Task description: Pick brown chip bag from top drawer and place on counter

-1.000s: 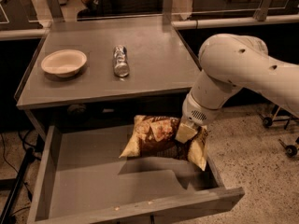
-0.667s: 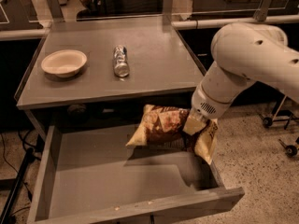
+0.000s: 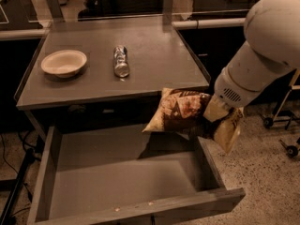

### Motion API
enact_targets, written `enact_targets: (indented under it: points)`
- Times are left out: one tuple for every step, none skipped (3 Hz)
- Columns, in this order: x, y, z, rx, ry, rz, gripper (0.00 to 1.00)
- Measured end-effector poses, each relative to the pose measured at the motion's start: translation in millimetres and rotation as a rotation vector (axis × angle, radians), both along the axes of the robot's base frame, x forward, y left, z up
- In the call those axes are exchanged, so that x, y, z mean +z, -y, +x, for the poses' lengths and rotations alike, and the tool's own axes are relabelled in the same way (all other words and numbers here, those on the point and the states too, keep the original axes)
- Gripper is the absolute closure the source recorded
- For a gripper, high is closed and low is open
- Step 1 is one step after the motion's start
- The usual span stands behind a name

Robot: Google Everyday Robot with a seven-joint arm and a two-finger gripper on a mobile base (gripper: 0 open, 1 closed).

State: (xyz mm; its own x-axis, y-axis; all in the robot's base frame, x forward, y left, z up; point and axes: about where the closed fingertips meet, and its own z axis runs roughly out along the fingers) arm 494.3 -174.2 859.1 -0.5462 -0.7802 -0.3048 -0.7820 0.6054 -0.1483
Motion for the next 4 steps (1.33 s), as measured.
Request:
enact_targets:
  points:
    - [4.5,1.6,0.0,-0.009,0.008,-0.003,1.00]
    - [19.9,10.2,2.5,-0.054,0.035,-0.012,1.00]
    - [42.4,14.2,16.3,-0.097,0.088,-0.013,1.00]
    - [43.2,14.2,16.7,-0.098,0.090,-0.013,1.00]
